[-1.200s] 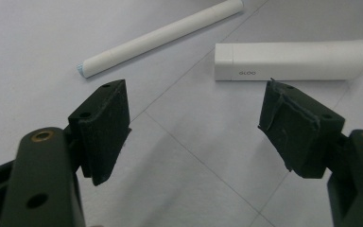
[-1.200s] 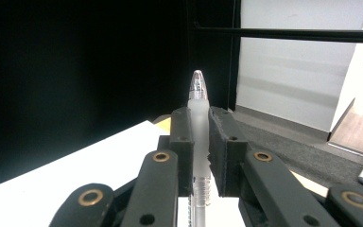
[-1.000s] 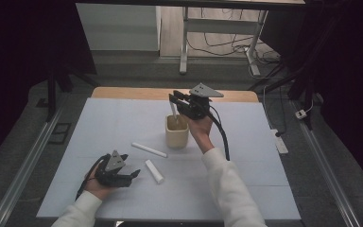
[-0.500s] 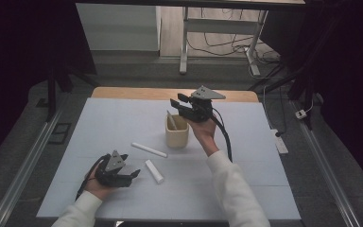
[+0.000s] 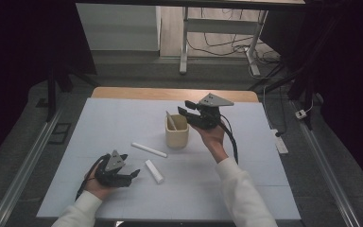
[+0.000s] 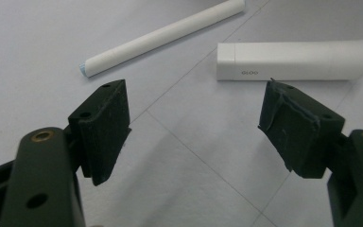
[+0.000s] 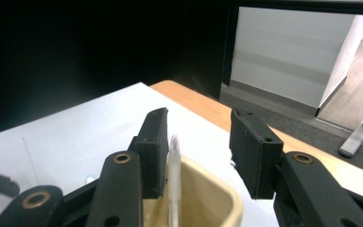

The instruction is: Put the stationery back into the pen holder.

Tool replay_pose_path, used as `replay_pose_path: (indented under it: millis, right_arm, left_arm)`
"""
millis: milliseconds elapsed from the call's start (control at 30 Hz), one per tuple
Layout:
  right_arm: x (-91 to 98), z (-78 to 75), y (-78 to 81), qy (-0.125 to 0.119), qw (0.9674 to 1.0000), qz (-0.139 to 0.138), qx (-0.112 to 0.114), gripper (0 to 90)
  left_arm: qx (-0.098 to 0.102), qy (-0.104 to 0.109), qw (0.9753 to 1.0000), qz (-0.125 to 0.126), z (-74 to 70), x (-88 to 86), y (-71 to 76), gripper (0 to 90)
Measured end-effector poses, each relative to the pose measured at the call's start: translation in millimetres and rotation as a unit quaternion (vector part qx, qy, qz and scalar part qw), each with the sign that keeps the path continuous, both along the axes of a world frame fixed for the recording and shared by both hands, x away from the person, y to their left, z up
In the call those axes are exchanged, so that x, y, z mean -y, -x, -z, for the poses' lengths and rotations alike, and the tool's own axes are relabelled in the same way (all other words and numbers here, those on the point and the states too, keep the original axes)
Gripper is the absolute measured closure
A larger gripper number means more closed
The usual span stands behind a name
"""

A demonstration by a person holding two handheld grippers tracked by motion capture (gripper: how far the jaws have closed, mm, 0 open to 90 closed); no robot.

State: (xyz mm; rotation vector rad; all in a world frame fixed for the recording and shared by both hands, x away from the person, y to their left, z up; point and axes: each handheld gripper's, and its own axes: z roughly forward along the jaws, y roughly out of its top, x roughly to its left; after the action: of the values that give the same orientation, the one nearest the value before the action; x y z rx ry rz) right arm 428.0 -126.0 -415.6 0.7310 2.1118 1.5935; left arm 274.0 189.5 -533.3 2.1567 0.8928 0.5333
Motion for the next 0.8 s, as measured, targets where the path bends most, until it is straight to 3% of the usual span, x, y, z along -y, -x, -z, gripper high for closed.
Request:
replay_pose_path:
  millis: [333, 800]
  right_arm:
    - [32.6, 12.6, 19.8, 0.004, 0.9999, 0.002, -0.013, 55.1]
    - [70.8, 34.0, 57.3, 0.035, 0.999, 0.002, -0.026, 53.1]
  left_arm:
    - [-0.001, 0.002, 1.0, -0.001, 0.2, -0.1, -0.3, 25.2]
    - [-0.001, 0.0, 1.0, -0.002, 0.0, 0.2, 0.2, 25.2]
